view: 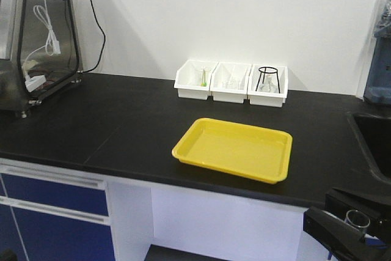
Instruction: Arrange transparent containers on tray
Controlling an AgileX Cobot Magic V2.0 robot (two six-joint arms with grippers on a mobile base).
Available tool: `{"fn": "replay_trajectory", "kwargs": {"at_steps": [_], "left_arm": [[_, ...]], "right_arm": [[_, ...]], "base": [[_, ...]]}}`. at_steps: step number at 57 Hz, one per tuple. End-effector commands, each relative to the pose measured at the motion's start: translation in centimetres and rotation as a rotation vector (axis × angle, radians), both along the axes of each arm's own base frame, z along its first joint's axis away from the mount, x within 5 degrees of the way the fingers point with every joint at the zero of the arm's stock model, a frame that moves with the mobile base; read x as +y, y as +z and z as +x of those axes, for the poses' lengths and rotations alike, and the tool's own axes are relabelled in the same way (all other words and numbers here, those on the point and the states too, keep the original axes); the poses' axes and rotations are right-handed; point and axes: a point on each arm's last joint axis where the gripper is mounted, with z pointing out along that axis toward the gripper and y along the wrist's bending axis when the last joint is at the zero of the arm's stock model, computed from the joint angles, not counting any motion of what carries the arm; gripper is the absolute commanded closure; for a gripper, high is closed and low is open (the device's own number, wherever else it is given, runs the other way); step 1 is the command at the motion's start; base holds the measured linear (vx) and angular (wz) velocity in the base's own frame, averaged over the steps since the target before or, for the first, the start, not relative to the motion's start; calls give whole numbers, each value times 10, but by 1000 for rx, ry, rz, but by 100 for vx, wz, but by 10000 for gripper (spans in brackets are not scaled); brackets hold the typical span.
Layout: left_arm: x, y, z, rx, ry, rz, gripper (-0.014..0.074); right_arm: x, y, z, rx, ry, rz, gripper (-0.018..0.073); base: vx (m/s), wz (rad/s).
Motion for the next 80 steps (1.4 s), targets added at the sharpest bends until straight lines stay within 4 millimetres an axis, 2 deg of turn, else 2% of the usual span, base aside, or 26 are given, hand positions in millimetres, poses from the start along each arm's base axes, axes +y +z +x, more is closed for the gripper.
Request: {"fn": "replay_trajectory", "kwargs": {"at_steps": [1,46,80], "left_arm": [[2,10,1,-31,23,7,597],[2,10,1,-30,23,7,597],[2,10,1,-30,24,7,597]], "right_arm": [[0,18,-1,-101,7,56,571],[0,18,-1,-101,7,57,571],[0,18,-1,-101,7,57,571]], "base": [[43,0],[38,-14],[19,-33]]}}
